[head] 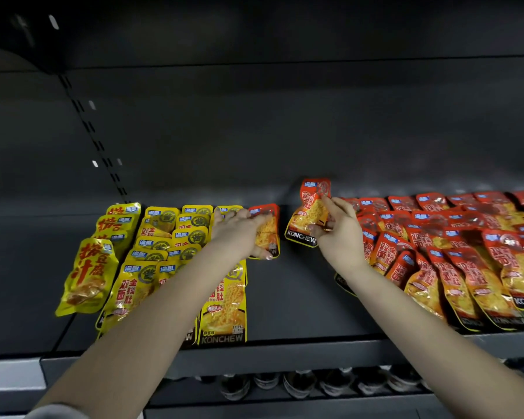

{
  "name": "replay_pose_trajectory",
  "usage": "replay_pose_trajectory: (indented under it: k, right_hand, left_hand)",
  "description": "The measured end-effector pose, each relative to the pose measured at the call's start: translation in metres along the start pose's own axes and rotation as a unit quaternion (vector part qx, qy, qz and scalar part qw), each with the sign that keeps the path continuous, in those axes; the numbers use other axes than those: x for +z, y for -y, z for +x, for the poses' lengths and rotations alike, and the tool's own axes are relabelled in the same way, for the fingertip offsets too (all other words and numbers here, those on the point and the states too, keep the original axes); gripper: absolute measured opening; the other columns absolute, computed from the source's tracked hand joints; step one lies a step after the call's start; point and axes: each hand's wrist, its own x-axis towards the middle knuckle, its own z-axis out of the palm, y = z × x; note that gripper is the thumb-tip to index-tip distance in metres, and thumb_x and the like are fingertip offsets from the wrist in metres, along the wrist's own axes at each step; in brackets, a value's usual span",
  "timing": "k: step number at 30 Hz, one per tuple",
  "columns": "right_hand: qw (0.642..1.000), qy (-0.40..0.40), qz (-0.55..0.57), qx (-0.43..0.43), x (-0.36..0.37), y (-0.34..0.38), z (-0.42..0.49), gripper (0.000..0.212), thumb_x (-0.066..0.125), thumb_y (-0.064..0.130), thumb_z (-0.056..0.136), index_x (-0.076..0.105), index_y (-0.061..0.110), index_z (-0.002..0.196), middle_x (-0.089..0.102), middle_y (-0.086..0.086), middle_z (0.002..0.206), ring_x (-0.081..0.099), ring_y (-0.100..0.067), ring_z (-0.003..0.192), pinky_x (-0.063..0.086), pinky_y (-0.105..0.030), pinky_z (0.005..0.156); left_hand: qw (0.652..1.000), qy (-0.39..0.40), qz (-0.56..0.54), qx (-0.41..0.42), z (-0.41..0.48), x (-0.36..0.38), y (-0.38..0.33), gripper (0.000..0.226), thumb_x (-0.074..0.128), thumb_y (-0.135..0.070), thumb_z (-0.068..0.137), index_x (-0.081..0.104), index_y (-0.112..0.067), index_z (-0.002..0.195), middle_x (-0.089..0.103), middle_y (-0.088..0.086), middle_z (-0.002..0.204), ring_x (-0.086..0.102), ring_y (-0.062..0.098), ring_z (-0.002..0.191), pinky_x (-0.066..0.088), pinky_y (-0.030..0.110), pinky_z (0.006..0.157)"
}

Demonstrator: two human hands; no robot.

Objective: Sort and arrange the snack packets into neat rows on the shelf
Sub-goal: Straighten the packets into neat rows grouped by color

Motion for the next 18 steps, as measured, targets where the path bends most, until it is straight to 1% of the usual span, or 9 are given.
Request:
replay_pose_trajectory:
  k: [4, 6, 11, 13, 16, 18]
  right_hand:
    - [1.000, -0.002, 0.009, 0.007, -0.005, -0.001, -0.005, 0.064, 0.067, 0.002, 0.082, 0.041, 0.011, 0.140, 0.036, -0.003, 0.138, 0.055, -0.017, 0.090, 0.048, -0.032, 0.090]
    - [1.000, 0.000, 0.012, 0.012, -0.005, -0.002, -0.008, 0.064, 0.066, 0.002, 0.083, 0.040, 0.011, 0.140, 0.035, -0.002, 0.139, 0.055, -0.018, 0.088, 0.048, -0.033, 0.090]
    - [1.000, 0.005, 0.021, 0.009, -0.008, 0.001, -0.015, 0.064, 0.066, 0.003, 0.083, 0.039, 0.012, 0.141, 0.034, -0.002, 0.140, 0.055, -0.022, 0.106, 0.047, -0.034, 0.094]
    - [1.000, 0.002, 0.024, 0.002, -0.012, 0.003, -0.017, 0.064, 0.066, 0.003, 0.083, 0.040, 0.012, 0.141, 0.035, -0.001, 0.139, 0.055, -0.021, 0.106, 0.047, -0.033, 0.095]
    - [1.000, -0.006, 0.020, -0.009, -0.017, 0.007, -0.020, 0.064, 0.066, 0.004, 0.083, 0.040, 0.013, 0.141, 0.037, 0.000, 0.137, 0.054, -0.019, 0.104, 0.046, -0.026, 0.091]
    - [1.000, 0.001, 0.027, -0.012, -0.018, 0.009, -0.021, 0.063, 0.066, 0.003, 0.083, 0.041, 0.014, 0.140, 0.037, 0.002, 0.136, 0.055, -0.017, 0.097, 0.045, -0.022, 0.086]
  left_hand:
    - [1.000, 0.004, 0.000, -0.009, 0.009, -0.003, 0.003, 0.087, 0.063, -0.063, 0.074, 0.016, -0.046, 0.146, 0.030, 0.003, 0.147, 0.024, 0.030, 0.139, 0.004, 0.055, 0.115]
    - [1.000, 0.012, 0.010, -0.010, 0.010, -0.006, 0.002, 0.088, 0.062, -0.063, 0.075, 0.014, -0.045, 0.146, 0.030, 0.003, 0.148, 0.023, 0.030, 0.140, 0.004, 0.055, 0.115]
    - [1.000, 0.002, 0.031, 0.004, 0.004, -0.005, 0.002, 0.085, 0.058, -0.065, 0.078, 0.014, -0.044, 0.147, 0.029, 0.002, 0.150, 0.023, 0.031, 0.140, 0.003, 0.056, 0.114]
    - [0.999, 0.010, 0.036, 0.016, -0.003, -0.005, 0.004, 0.084, 0.058, -0.065, 0.078, 0.014, -0.045, 0.147, 0.027, 0.001, 0.152, 0.021, 0.029, 0.141, 0.001, 0.056, 0.114]
    - [0.997, 0.031, 0.061, 0.020, -0.016, -0.006, 0.003, 0.085, 0.056, -0.067, 0.077, 0.014, -0.044, 0.147, 0.027, 0.003, 0.153, 0.019, 0.030, 0.142, 0.002, 0.058, 0.113]
    - [0.997, 0.037, 0.068, 0.018, -0.025, -0.005, 0.001, 0.083, 0.054, -0.068, 0.077, 0.016, -0.043, 0.147, 0.028, 0.003, 0.153, 0.019, 0.029, 0.143, 0.001, 0.058, 0.113]
